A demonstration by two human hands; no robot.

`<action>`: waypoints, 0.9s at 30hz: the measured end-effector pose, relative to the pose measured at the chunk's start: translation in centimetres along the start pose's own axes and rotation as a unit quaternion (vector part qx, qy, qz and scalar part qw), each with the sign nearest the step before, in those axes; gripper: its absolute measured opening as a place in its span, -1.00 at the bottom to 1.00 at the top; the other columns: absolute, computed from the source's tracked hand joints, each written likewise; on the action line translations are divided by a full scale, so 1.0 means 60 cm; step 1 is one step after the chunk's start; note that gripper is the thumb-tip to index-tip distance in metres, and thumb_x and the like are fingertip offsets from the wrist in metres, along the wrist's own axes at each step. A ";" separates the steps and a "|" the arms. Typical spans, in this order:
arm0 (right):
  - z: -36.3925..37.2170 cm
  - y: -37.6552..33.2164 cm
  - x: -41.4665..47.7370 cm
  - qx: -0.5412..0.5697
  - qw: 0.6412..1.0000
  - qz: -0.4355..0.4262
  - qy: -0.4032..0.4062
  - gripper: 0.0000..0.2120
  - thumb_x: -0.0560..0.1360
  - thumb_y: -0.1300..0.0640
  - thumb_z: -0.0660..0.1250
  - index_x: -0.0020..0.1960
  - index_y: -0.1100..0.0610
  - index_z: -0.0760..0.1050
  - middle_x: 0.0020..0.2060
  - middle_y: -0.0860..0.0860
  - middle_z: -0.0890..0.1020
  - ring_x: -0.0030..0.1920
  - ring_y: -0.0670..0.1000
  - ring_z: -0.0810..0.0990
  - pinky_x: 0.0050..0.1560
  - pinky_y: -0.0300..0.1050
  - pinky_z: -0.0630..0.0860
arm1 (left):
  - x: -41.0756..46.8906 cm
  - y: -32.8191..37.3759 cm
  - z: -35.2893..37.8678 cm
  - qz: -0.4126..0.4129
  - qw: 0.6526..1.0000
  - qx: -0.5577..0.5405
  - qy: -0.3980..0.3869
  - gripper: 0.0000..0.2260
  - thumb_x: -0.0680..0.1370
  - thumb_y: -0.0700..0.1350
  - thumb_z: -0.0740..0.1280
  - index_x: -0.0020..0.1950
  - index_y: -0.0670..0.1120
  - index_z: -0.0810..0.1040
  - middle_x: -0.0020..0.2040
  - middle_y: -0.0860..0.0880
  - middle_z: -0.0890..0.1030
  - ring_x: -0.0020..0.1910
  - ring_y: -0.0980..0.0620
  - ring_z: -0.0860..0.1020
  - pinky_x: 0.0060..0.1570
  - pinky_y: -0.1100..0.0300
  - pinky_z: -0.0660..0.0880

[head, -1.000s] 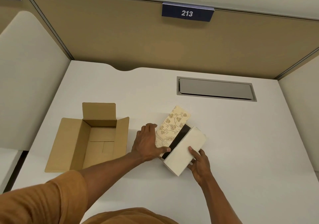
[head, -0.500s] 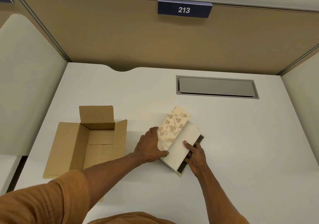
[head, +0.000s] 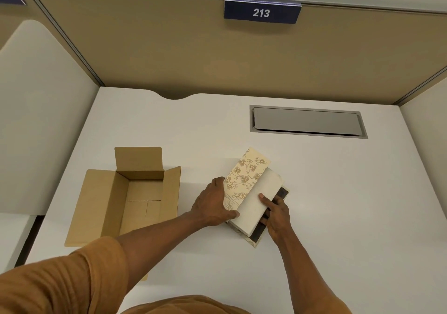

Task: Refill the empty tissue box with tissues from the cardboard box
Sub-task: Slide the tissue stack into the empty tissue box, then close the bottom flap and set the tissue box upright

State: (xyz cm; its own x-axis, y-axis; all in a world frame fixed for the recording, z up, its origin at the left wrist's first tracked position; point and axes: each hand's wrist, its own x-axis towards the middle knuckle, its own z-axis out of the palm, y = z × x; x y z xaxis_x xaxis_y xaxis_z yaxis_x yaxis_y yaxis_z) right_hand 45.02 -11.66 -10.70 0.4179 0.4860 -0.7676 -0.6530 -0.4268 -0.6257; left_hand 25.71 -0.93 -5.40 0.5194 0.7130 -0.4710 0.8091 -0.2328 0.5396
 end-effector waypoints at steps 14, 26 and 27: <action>0.017 0.011 -0.003 -0.035 0.998 -0.035 0.049 -0.58 0.52 0.15 0.62 0.30 0.19 0.58 0.24 0.22 0.73 0.26 0.32 0.72 0.32 0.41 0.65 | -0.027 0.035 0.023 0.055 0.992 0.109 0.037 -0.05 0.44 0.30 0.59 0.61 -0.12 0.22 0.50 -0.13 0.46 0.40 -0.13 0.50 0.30 -0.04 0.56; -0.042 0.024 -0.010 -0.051 0.997 -0.052 0.005 -0.73 0.64 0.23 0.48 0.33 0.22 0.67 0.12 0.18 0.82 0.15 0.22 0.81 0.08 0.05 0.77 | -0.056 0.042 0.083 0.146 0.970 0.179 0.071 -0.12 0.55 0.18 0.52 0.68 -0.14 0.16 0.58 -0.18 0.40 0.51 -0.17 0.46 0.46 -0.06 0.51; -0.050 0.026 -0.010 -0.048 0.997 -0.054 -0.005 -0.74 0.65 0.26 0.46 0.33 0.22 0.66 0.13 0.19 0.82 0.17 0.22 0.80 0.03 -0.02 0.78 | -0.060 0.043 0.088 0.155 0.968 0.183 0.071 -0.14 0.55 0.16 0.52 0.67 -0.15 0.18 0.57 -0.19 0.40 0.52 -0.18 0.46 0.46 -0.08 0.51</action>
State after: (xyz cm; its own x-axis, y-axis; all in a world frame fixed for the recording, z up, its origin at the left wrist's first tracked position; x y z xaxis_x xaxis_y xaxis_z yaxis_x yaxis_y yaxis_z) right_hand 45.65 -14.91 -11.67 0.4763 0.5410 -0.6932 -0.5402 -0.4420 -0.7161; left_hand 27.39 -7.63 -5.99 0.7306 0.6494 -0.2111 0.6774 -0.6503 0.3437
